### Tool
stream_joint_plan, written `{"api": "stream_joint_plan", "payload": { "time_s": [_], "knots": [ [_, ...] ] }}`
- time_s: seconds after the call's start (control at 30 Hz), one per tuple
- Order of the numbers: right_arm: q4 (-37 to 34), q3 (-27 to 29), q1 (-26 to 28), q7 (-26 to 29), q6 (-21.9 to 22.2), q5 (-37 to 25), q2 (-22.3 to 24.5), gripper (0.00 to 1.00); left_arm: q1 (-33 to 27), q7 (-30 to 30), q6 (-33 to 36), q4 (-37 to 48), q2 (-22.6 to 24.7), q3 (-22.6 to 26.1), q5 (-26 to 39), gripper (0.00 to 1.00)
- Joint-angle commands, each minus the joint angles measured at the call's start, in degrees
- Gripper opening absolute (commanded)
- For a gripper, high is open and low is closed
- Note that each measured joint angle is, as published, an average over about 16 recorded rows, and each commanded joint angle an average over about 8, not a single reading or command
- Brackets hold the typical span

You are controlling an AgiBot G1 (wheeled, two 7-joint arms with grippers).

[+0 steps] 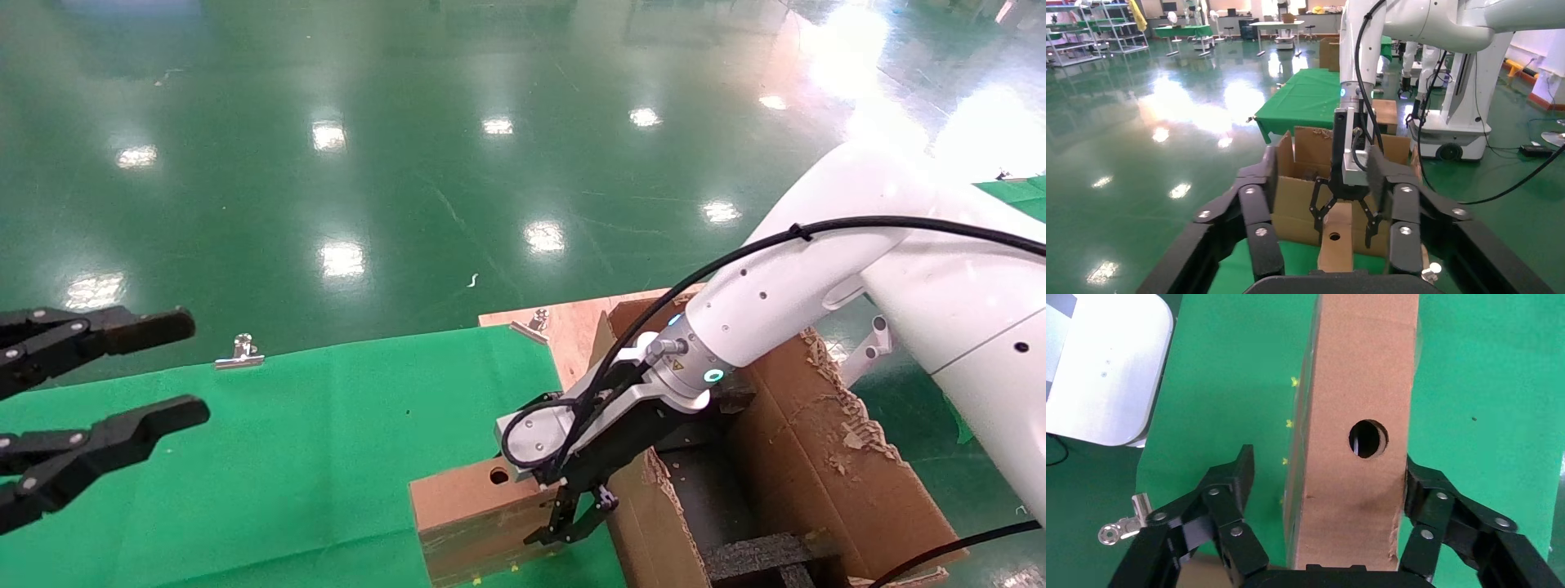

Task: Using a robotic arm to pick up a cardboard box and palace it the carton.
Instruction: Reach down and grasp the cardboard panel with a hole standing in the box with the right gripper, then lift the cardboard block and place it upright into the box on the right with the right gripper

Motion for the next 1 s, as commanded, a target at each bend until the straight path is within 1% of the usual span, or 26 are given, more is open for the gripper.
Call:
{"api": "stream_joint_plan", "payload": {
  "time_s": [0.03, 0.6, 0.73, 0.87, 1.0],
  "knots": [
    [0.0, 0.1, 0.0, 0.0, 0.0, 0.0, 0.0, 0.0, 0.0, 0.0, 0.0, 0.0, 0.0, 0.0, 0.0, 1.0],
    [0.1, 0.3, -0.2, 0.1, 0.1, 0.1, 0.1, 0.0, 0.0, 0.0, 0.0, 0.0, 0.0, 0.0, 0.0, 1.0],
    [-0.4, 0.4, 0.0, 0.5, 0.3, 0.9, 0.4, 0.0, 0.0, 0.0, 0.0, 0.0, 0.0, 0.0, 0.0, 1.0],
    [-1.8, 0.9, 1.6, 1.5, 0.4, 2.8, 1.0, 0.0, 0.0, 0.0, 0.0, 0.0, 0.0, 0.0, 0.0, 1.0],
    [-3.9, 1.6, 5.0, 2.6, 0.0, 5.0, 2.0, 0.0, 0.0, 0.0, 0.0, 0.0, 0.0, 0.0, 0.0, 1.0]
  ]
}}
